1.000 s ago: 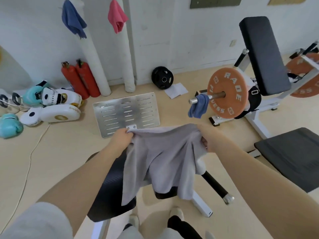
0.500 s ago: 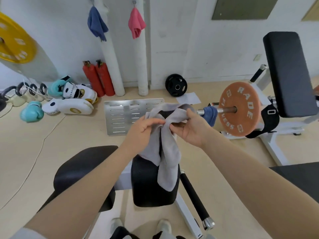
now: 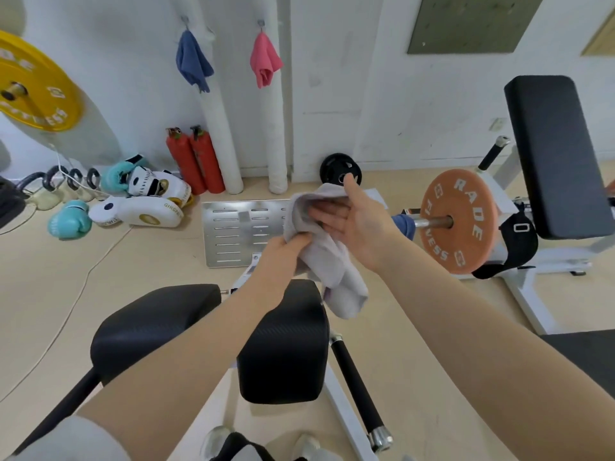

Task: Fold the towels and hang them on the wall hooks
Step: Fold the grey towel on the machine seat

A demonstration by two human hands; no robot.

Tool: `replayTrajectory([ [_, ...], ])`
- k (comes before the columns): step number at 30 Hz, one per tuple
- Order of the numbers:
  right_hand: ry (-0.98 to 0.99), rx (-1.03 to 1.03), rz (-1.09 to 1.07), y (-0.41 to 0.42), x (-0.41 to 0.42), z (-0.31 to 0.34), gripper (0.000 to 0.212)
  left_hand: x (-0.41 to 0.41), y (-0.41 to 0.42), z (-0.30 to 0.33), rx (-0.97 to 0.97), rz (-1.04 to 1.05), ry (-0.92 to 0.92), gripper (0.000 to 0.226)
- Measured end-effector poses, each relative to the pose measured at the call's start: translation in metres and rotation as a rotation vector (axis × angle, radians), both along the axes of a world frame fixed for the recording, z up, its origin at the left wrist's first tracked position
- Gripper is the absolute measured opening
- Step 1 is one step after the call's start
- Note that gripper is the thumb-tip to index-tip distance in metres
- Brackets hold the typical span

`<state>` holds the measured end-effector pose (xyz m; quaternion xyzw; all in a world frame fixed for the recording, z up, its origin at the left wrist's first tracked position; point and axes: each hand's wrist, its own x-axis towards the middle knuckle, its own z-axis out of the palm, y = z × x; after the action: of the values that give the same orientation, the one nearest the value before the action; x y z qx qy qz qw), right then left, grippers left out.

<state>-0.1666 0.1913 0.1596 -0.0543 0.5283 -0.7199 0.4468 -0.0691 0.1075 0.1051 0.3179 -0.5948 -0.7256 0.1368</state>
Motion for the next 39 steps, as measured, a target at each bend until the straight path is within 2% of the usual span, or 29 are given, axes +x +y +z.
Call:
replayTrajectory([
  [3,0.565,0.317,0.099,0.014,0.004,0.001,0.016,0.000,-0.002,0.011,0.033,0.153,0.040,0.019],
  [5,0.898,0.389,0.201,0.021,0.013,0.001,0.012,0.000,-0.001,0.021,0.007,0.196,0.076,0.023],
  [8,1.057,0.411,0.288,0.024,0.023,0.007,0.010,0.000,0.001,0.035,-0.072,0.201,0.109,0.022],
  [12,1.243,0.489,0.266,0.021,0.027,0.009,0.016,0.000,-0.004,0.041,-0.203,0.174,0.105,0.031],
  [14,1.241,0.527,0.220,0.020,0.031,0.008,0.010,0.001,-0.002,0.041,-0.247,0.180,0.103,0.038],
  [16,1.111,0.500,0.159,0.019,0.033,0.009,0.011,0.002,0.001,0.039,-0.306,0.160,0.109,0.042],
  [20,0.913,0.326,0.083,0.024,0.035,0.017,0.022,0.009,-0.009,0.037,-0.323,-0.051,0.051,0.055],
  [23,0.724,0.142,0.004,0.030,0.035,0.025,0.028,0.010,-0.031,0.043,-0.217,0.009,-0.072,0.028],
  [25,0.595,0.045,-0.022,0.032,0.035,0.033,0.028,0.015,-0.046,0.048,-0.114,0.027,-0.060,0.010],
  [27,0.514,-0.016,-0.010,0.032,0.034,0.038,0.028,0.021,-0.057,0.053,-0.195,-0.022,0.033,0.023],
  [30,0.659,0.027,0.078,0.026,0.037,0.040,0.034,0.028,-0.067,0.057,-0.312,-0.046,0.144,0.032],
  [34,1.027,0.216,0.063,0.007,0.048,0.039,0.011,0.033,-0.071,0.060,-0.431,-0.075,0.146,0.038],
  [37,1.320,0.297,0.119,-0.010,0.056,0.036,0.004,0.041,-0.077,0.062,-0.482,-0.047,0.094,0.020],
  [39,1.331,0.264,0.163,-0.022,0.063,0.034,0.007,0.046,-0.084,0.063,-0.489,-0.047,0.083,0.006],
])
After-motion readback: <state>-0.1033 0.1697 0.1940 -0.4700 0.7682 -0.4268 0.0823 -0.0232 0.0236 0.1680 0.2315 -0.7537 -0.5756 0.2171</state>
